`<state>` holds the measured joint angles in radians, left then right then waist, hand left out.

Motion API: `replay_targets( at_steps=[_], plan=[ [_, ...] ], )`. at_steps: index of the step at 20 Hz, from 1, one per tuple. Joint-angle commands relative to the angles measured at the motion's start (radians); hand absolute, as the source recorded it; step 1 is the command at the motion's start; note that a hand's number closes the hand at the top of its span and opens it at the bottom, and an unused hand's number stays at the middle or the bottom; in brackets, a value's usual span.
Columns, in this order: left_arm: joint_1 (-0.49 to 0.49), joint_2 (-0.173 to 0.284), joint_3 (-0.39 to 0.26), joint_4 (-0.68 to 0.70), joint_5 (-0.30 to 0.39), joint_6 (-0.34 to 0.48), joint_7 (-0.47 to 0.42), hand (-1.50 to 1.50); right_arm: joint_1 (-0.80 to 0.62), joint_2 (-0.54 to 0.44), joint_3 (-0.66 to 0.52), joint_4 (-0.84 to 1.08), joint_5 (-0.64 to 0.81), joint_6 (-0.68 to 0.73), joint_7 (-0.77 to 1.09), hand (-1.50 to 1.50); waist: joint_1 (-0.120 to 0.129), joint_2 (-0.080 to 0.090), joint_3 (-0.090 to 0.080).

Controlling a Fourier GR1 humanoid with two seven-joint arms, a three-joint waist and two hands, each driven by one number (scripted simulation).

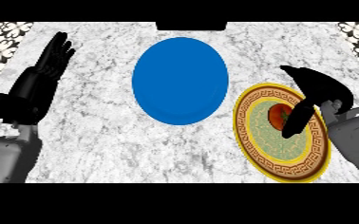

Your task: Pick the tomato from the plate and place it in the plate

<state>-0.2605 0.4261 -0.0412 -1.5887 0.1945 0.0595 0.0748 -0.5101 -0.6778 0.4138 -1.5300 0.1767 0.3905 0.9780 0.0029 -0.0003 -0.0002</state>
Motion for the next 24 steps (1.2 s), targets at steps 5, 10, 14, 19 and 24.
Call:
replay_targets(
  at_steps=[5, 10, 14, 19, 24],
  plan=[
    [-0.045, -0.043, 0.029, 0.052, -0.036, -0.026, -0.01, 0.0, 0.051, 0.094, -0.034, 0.031, 0.057, 0.069, 0.037, -1.5, -0.005, 0.0, 0.0],
    [-0.046, -0.092, -0.017, 0.032, -0.111, 0.022, 0.012, 0.0, 0.078, 0.095, -0.04, 0.111, 0.123, 0.066, -0.019, -1.5, -0.007, 0.001, 0.0],
    [0.011, -0.07, 0.036, -0.02, -0.063, -0.034, 0.023, 0.0, 0.086, 0.12, -0.02, 0.172, 0.22, 0.069, -0.058, -1.5, 0.0, 0.001, 0.0],
    [0.045, -0.057, 0.062, -0.018, -0.06, -0.069, -0.031, 0.0, 0.04, 0.152, -0.03, 0.221, 0.367, -0.122, -0.246, 1.5, 0.008, 0.002, 0.001],
    [0.043, -0.04, 0.092, -0.022, -0.056, -0.035, 0.046, 0.0, 0.343, 0.174, -0.019, 0.014, 0.464, -0.305, 0.088, 1.5, -0.087, -0.025, -0.002]
  ],
)
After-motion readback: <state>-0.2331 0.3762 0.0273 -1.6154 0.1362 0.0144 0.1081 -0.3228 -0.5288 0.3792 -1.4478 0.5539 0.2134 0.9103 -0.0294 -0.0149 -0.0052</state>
